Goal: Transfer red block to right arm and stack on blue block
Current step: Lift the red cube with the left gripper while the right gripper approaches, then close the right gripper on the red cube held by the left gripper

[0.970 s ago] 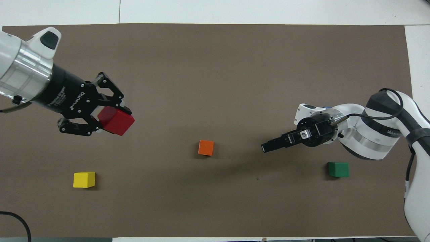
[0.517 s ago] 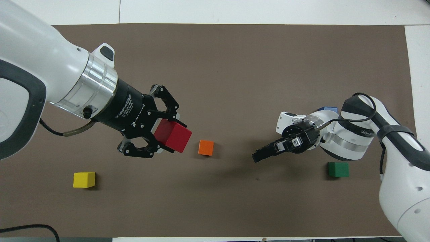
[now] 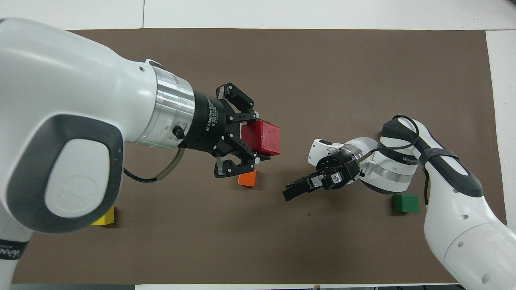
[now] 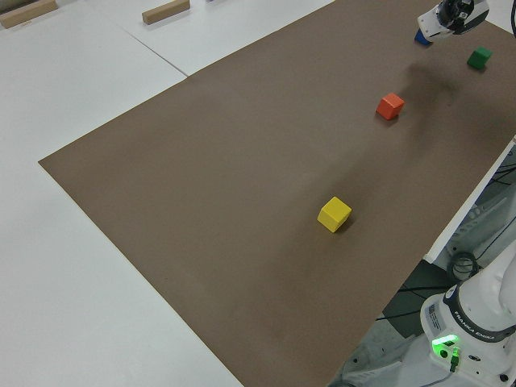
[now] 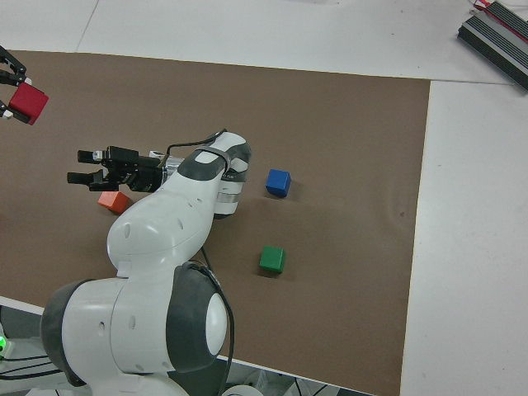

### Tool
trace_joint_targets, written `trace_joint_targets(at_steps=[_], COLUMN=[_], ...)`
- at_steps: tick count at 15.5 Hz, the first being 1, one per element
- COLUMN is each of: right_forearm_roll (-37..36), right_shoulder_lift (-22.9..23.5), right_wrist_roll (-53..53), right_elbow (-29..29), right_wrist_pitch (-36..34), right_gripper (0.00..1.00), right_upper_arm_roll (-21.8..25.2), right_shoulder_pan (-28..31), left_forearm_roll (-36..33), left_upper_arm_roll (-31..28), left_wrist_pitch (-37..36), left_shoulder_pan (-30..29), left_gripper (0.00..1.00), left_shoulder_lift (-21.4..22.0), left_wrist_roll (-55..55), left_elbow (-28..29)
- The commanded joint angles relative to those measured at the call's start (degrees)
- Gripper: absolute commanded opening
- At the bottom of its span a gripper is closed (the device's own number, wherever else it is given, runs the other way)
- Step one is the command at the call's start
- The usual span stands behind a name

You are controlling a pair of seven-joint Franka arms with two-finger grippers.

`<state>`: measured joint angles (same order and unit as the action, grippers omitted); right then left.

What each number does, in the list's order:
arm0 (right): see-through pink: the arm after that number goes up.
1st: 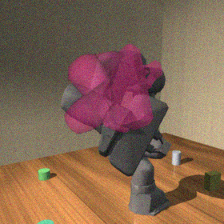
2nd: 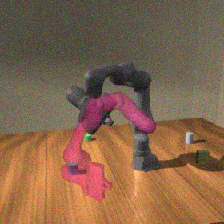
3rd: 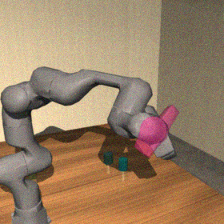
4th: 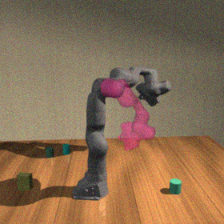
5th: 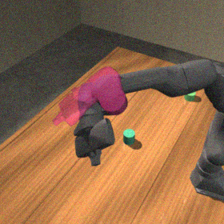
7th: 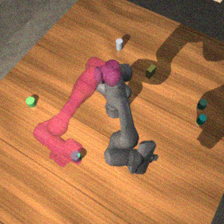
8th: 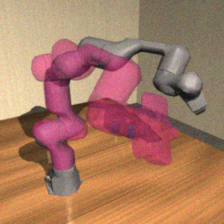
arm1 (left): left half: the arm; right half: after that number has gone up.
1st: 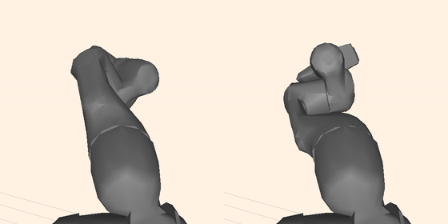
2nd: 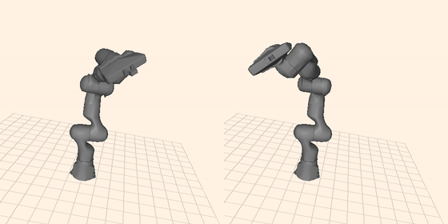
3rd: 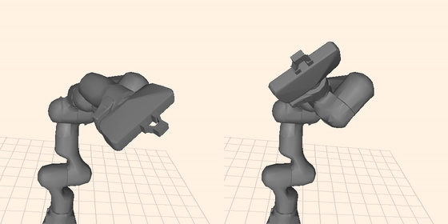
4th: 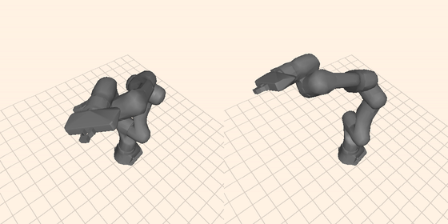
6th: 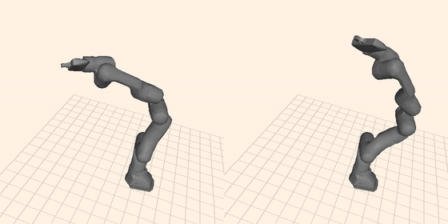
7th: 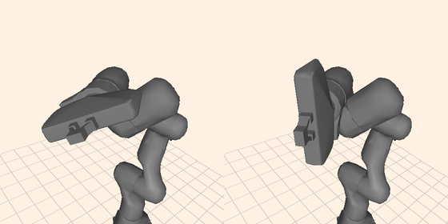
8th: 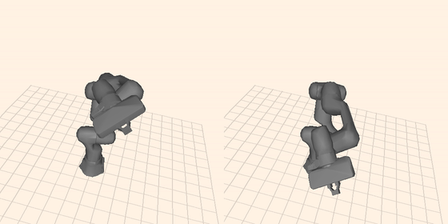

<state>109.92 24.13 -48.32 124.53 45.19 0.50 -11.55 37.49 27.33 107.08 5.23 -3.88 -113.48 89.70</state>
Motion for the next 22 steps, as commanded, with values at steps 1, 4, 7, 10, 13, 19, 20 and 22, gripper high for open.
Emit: trace_joint_targets(at_steps=[1,4,7,10,13,19,20,22], right_forearm_roll=[1.00,3.62,6.26,8.55,8.64,10.40,11.88,15.14], right_shoulder_lift=[2.50,2.50,2.50,3.20,3.73,4.96,4.96,4.87], right_wrist_roll=[-1.60,-1.69,-1.69,-2.66,-3.97,-4.68,-4.77,-5.03], right_elbow=[-2.01,-2.01,-2.36,-3.15,-4.46,-8.25,-8.25,-8.25], right_wrist_pitch=[-1.51,-1.07,-0.64,-0.02,2.26,5.34,5.60,5.69], right_gripper=[1.00,1.00,1.00,1.00,1.00,1.00,1.00,1.00], right_upper_arm_roll=[-0.06,-0.85,-0.94,-0.76,-0.76,-0.94,-0.94,-0.94], right_shoulder_pan=[-0.32,-1.37,-2.16,-4.09,-4.10,-4.27,-5.41,-7.69], left_forearm_roll=[1.27,1.36,1.45,1.62,1.71,1.71,1.71,1.71], left_upper_arm_roll=[1.41,0.88,1.23,1.58,1.58,1.67,1.67,1.67], left_wrist_pitch=[9.35,9.55,14.19,16.05,16.05,16.05,16.23,16.58], left_shoulder_pan=[0.39,0.65,0.65,1.00,1.09,1.01,1.01,1.01], left_gripper=[0.00,0.00,0.00,0.00,0.00,0.00,0.00,0.00], left_shoulder_lift=[9.67,11.68,17.23,17.59,17.94,17.94,17.94,18.03], left_wrist_roll=[-1.57,-1.66,-1.66,-2.09,-2.79,-3.68,-3.68,-3.77], left_elbow=[13.54,15.93,22.34,22.79,22.88,22.97,23.32,23.58])
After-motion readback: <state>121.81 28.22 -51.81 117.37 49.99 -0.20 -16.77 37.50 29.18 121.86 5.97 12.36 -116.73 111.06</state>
